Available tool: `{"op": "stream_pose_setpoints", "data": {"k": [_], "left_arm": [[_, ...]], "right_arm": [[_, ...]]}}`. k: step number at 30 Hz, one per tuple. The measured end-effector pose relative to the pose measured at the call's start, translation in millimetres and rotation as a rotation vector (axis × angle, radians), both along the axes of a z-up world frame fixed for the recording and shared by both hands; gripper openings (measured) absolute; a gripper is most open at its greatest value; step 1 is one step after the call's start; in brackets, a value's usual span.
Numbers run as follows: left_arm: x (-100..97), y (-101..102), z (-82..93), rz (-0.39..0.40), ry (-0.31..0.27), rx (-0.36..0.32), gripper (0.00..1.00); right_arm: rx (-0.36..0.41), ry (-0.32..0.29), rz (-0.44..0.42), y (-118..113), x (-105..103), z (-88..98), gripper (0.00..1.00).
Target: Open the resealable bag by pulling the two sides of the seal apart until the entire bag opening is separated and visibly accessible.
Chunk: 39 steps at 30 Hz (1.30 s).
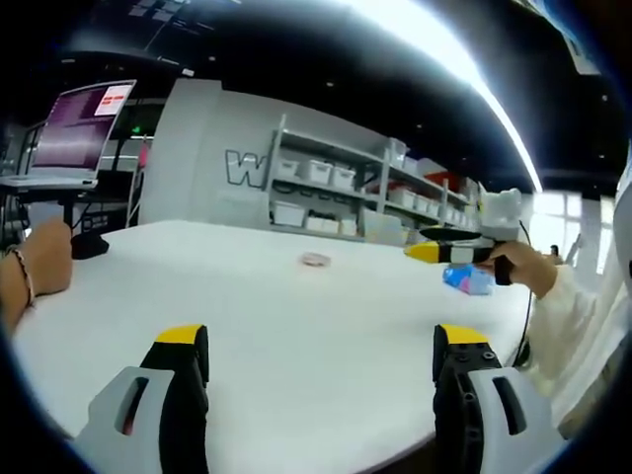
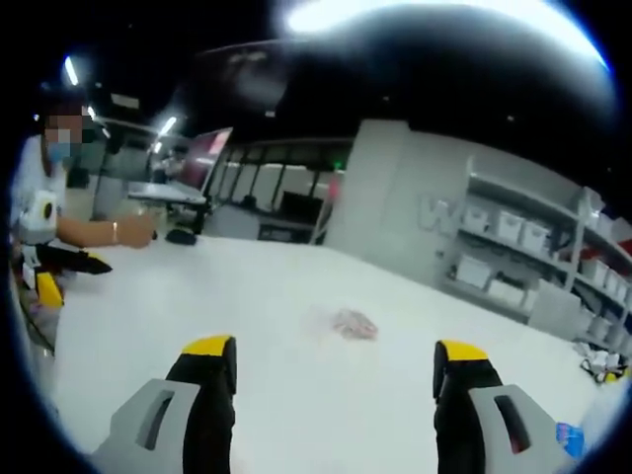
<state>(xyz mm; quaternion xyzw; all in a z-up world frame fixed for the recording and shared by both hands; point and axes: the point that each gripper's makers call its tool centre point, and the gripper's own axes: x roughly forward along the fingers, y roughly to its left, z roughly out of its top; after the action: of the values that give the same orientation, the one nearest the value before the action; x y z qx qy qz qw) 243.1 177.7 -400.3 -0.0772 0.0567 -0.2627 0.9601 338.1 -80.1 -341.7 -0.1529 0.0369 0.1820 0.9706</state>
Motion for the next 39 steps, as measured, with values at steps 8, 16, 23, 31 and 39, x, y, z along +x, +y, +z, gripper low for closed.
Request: {"op": "stream_pose_setpoints", "data": {"k": [8, 16, 23, 31, 39], "left_arm": [[0.2, -3.6, 2.3, -0.01, -0.003, -0.003, 0.93], [1.8, -2.8, 4.7, -0.008, -0.006, -0.008, 0.93], [2.7, -6.1, 5.6, -0.016, -0.006, -0.01, 0.93], [4.4, -7.8, 5.3, -0.019, -0.005, -0.008, 0.93], [5.9, -5.6, 4.6, -0.011, -0.005, -0.001, 0.93]], "right_arm": [[0.028, 0.005, 0.005, -0.8, -8.7, 0.1, 0.82], [0.032, 0.013, -0.007, -3.4, -21.8, -3.6, 0.81], [0.028, 0.012, -0.017, -3.2, -34.4, -4.2, 0.81], [0.047, 0.021, -0.021, 1.1, -49.0, -12.7, 0.81], [0.079, 0.025, -0.052, -3.9, -58.9, -17.0, 0.81]]}}
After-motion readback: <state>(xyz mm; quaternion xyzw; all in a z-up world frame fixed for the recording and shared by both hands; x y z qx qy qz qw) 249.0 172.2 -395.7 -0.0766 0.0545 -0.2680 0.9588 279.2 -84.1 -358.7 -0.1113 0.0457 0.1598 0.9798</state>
